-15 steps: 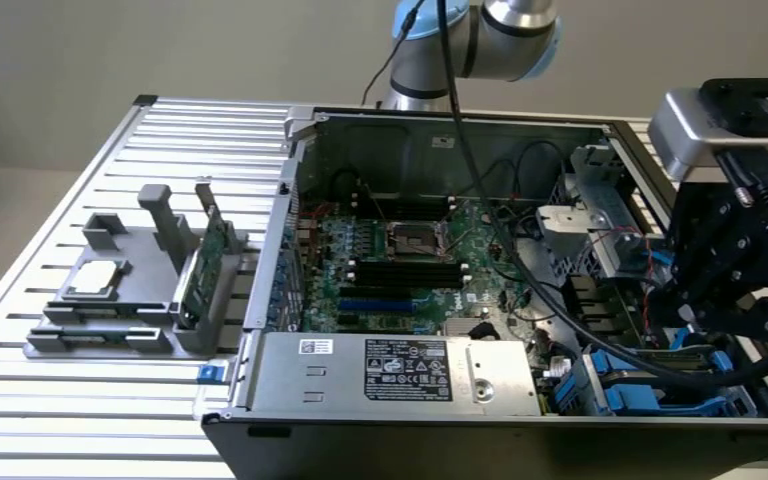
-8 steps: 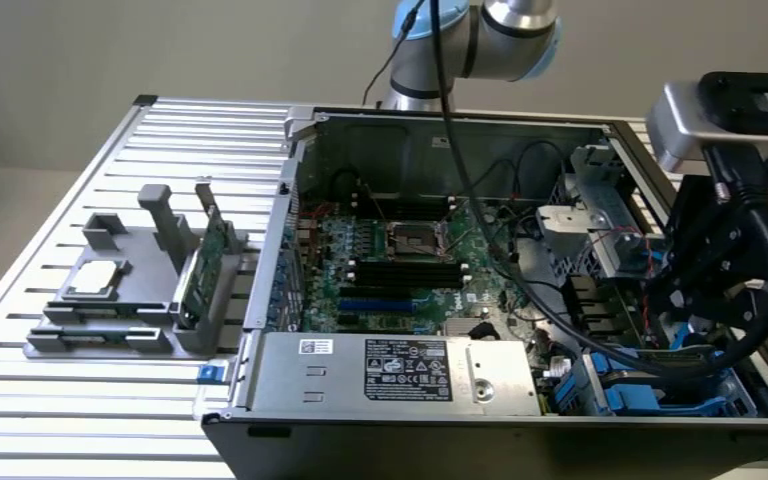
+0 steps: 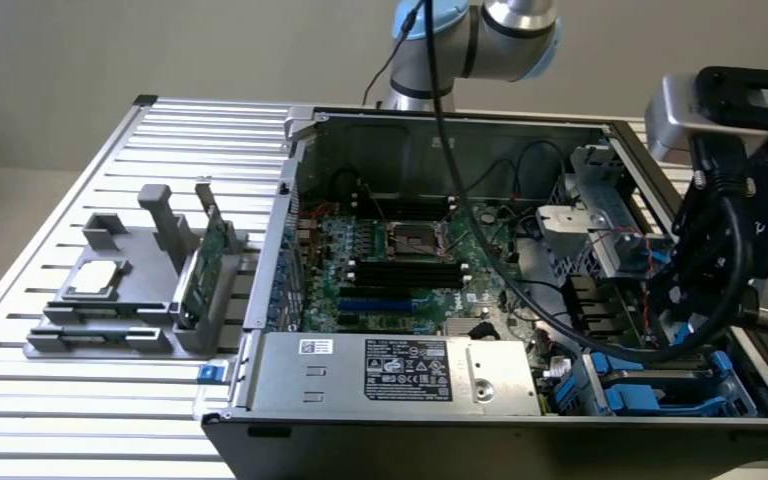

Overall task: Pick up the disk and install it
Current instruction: 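Insert the first disk wire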

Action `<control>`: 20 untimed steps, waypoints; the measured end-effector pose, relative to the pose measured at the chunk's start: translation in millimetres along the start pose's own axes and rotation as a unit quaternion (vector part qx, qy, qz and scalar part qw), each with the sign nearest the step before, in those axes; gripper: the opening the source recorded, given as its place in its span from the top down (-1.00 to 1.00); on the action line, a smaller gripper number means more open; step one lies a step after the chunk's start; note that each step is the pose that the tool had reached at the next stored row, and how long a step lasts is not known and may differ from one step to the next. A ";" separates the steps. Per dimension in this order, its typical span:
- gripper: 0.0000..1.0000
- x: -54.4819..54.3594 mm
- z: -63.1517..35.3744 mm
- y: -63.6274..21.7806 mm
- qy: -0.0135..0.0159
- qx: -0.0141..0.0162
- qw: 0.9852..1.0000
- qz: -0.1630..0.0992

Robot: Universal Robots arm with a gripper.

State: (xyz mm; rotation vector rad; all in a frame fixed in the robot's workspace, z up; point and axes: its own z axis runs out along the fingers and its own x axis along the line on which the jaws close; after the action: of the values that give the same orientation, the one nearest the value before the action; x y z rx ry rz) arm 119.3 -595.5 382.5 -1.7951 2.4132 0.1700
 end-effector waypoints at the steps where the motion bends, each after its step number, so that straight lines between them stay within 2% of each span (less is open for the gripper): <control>1: 0.61 0.0 0.1 0.0 0.000 0.001 1.000 0.008; 6: 0.61 0.1 0.8 0.0 -0.001 0.009 0.999 0.051; 11: 0.61 0.2 1.7 0.0 -0.001 0.016 0.995 0.095; 16: 0.61 0.4 2.6 0.0 -0.002 0.024 0.990 0.140; 20: 0.61 0.5 3.3 0.0 -0.002 0.030 0.984 0.175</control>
State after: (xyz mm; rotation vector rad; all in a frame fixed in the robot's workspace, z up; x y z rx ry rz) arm 119.3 -595.5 379.1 -1.3302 2.6799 0.1317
